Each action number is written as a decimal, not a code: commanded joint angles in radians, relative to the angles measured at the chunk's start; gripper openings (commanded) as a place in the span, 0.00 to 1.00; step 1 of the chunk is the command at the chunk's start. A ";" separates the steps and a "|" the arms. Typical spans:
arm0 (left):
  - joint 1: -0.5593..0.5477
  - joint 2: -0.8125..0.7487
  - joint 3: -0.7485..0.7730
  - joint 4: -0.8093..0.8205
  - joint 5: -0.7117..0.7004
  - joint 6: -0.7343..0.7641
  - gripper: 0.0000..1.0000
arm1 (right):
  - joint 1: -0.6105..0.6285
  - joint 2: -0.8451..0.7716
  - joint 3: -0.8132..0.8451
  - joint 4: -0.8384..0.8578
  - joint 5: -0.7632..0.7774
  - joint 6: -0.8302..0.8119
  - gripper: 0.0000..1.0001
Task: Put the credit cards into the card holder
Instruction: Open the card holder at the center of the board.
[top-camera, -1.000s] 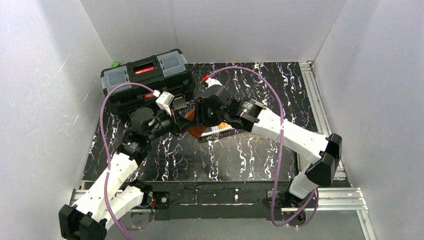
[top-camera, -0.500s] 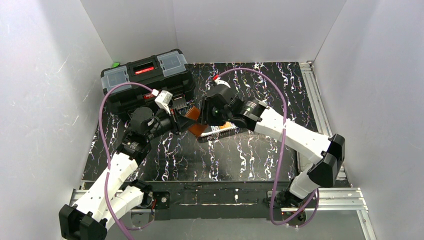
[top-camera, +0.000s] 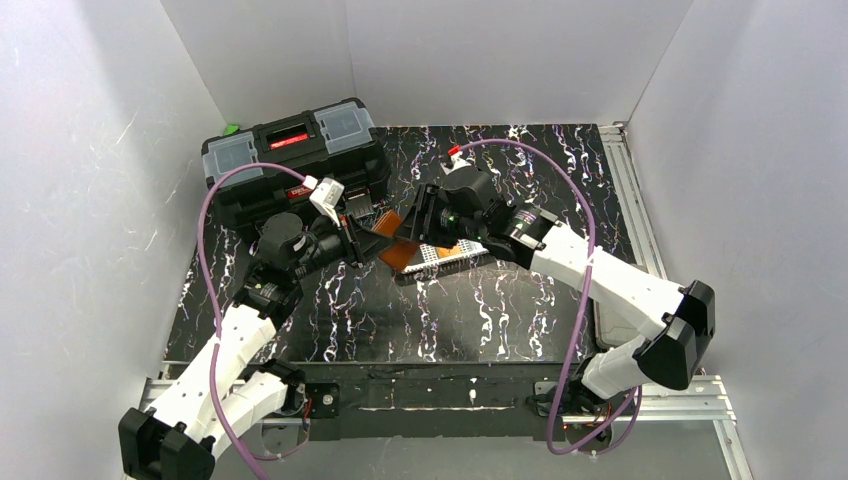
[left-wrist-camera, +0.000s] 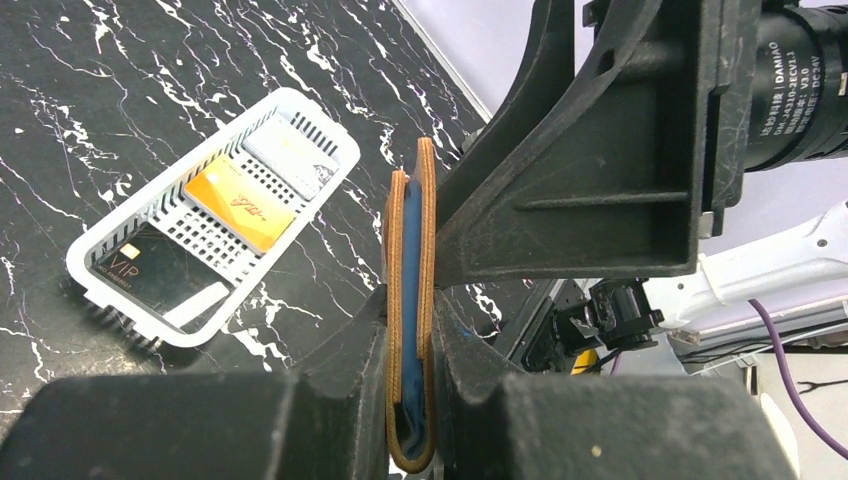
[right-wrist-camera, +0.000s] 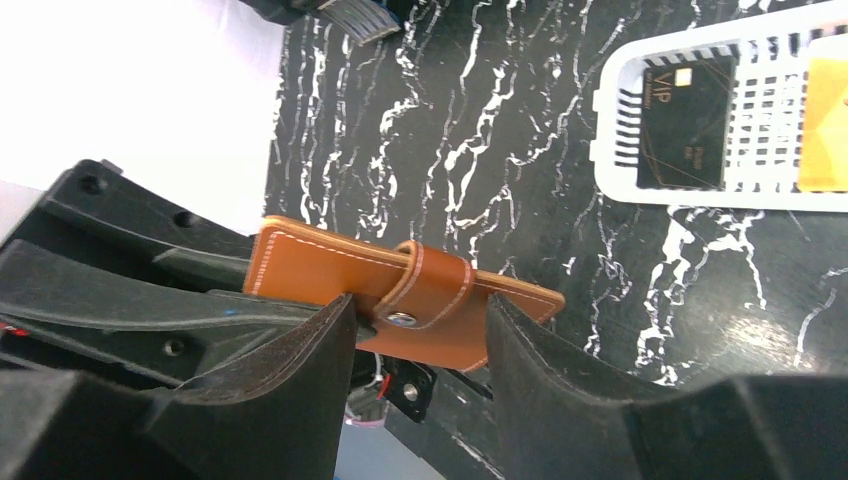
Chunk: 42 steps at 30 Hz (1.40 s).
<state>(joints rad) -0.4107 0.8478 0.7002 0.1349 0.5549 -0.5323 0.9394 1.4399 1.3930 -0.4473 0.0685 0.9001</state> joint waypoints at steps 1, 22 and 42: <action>-0.013 -0.022 0.029 0.057 0.102 -0.029 0.00 | -0.002 0.017 0.011 0.152 -0.041 0.028 0.57; -0.012 -0.025 0.065 0.093 0.114 -0.064 0.00 | -0.018 0.075 0.043 0.145 -0.099 0.095 0.10; 0.000 -0.028 0.063 0.035 0.122 0.108 0.00 | -0.159 -0.107 -0.244 0.498 -0.352 0.299 0.01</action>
<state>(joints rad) -0.3904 0.8478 0.7345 0.1436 0.5701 -0.5060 0.8085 1.3594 1.1847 -0.0933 -0.2192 1.1046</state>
